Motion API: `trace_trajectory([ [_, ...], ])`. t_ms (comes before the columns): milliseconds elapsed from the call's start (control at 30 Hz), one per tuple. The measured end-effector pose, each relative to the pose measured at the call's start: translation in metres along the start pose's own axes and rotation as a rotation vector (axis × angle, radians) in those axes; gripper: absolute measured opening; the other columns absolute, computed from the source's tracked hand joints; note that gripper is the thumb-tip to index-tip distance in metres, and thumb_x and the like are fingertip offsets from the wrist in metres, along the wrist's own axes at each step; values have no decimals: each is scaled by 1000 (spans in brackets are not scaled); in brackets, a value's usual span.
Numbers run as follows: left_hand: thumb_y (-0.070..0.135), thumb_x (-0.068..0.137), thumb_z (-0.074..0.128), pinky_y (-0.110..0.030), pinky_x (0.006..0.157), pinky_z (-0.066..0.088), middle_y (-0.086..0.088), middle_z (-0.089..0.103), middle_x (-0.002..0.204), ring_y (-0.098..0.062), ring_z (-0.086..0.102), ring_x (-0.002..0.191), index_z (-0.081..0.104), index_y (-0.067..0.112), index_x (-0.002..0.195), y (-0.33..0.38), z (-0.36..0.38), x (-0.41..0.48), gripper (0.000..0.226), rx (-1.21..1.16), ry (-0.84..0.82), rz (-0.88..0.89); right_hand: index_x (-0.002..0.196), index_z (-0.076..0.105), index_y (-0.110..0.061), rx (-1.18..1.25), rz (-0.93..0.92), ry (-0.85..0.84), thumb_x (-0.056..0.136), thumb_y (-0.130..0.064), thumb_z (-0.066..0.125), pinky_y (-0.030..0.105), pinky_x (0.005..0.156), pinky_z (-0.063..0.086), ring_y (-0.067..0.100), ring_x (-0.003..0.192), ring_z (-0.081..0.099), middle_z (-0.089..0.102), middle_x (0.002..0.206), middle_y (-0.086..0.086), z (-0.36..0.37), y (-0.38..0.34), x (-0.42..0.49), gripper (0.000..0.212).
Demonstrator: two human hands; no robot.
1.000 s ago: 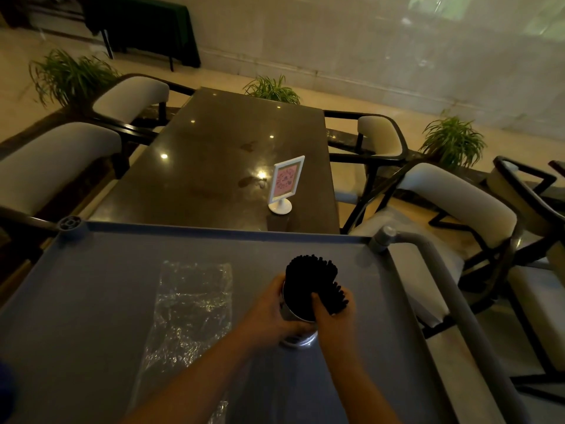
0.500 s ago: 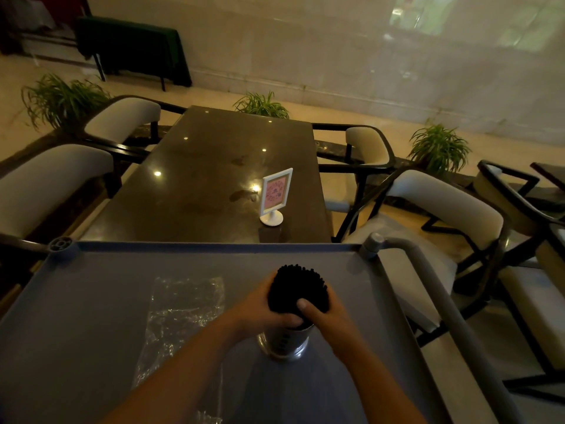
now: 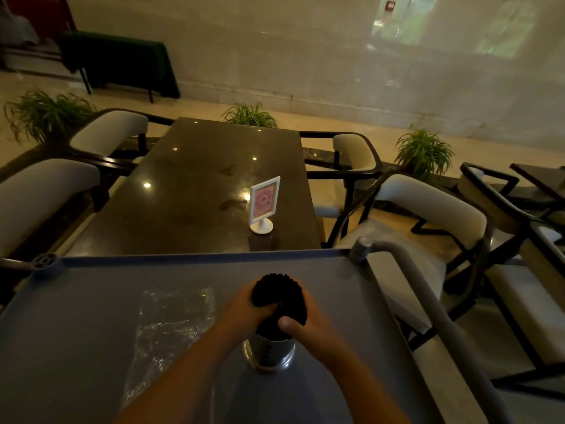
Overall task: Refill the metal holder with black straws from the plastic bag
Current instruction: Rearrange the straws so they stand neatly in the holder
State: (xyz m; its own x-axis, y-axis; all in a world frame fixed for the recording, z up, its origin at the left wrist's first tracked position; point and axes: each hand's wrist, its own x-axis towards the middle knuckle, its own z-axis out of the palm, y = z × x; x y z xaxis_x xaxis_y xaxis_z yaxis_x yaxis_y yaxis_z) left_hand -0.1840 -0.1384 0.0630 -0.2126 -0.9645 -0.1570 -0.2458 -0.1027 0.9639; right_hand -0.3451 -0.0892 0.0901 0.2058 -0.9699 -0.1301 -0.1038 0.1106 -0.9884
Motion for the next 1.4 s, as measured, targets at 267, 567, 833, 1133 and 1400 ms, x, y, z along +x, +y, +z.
trace_trajectory([
  [267, 7, 83, 74, -11, 77, 50, 15, 72, 91, 7, 67, 86, 65, 38, 93, 5, -8, -6, 34, 107, -108, 65, 140, 38, -27, -99, 5, 44, 69, -14, 86, 26, 102, 46, 8, 129, 50, 54, 135, -10, 7, 32, -2, 87],
  [567, -8, 74, 78, -6, 76, 49, 12, 62, 115, 1, 60, 105, 49, 26, 132, 8, -19, -11, 74, 99, -259, 13, 107, 57, -38, -148, 16, 155, 74, -19, 83, 23, 85, 53, 4, 103, 63, 67, 108, -8, 0, 30, 23, 46],
  [833, -3, 71, 82, -24, 85, 56, 0, 74, 105, -14, 70, 100, 67, 24, 107, -1, -14, -8, 47, -15, -71, 28, 98, 67, -31, -101, -22, 226, 74, -19, 82, 36, 85, 57, 9, 93, 70, 75, 95, -4, -2, 33, 27, 31],
  [1133, -1, 73, 82, -17, 78, 54, 9, 73, 101, -6, 69, 97, 65, 35, 102, 5, -11, -1, 50, -28, -133, -53, 94, 67, -52, -84, 0, 177, 69, -35, 84, 13, 69, 54, -2, 93, 68, 72, 99, -23, -9, 29, 29, 34],
  [1400, 0, 76, 80, -25, 86, 55, -7, 74, 109, -19, 69, 103, 69, 10, 115, 7, -6, 5, 41, -21, -90, -48, 94, 66, -44, -110, -10, 227, 74, -30, 81, 12, 69, 53, -4, 91, 68, 74, 91, -16, -14, 32, 36, 28],
])
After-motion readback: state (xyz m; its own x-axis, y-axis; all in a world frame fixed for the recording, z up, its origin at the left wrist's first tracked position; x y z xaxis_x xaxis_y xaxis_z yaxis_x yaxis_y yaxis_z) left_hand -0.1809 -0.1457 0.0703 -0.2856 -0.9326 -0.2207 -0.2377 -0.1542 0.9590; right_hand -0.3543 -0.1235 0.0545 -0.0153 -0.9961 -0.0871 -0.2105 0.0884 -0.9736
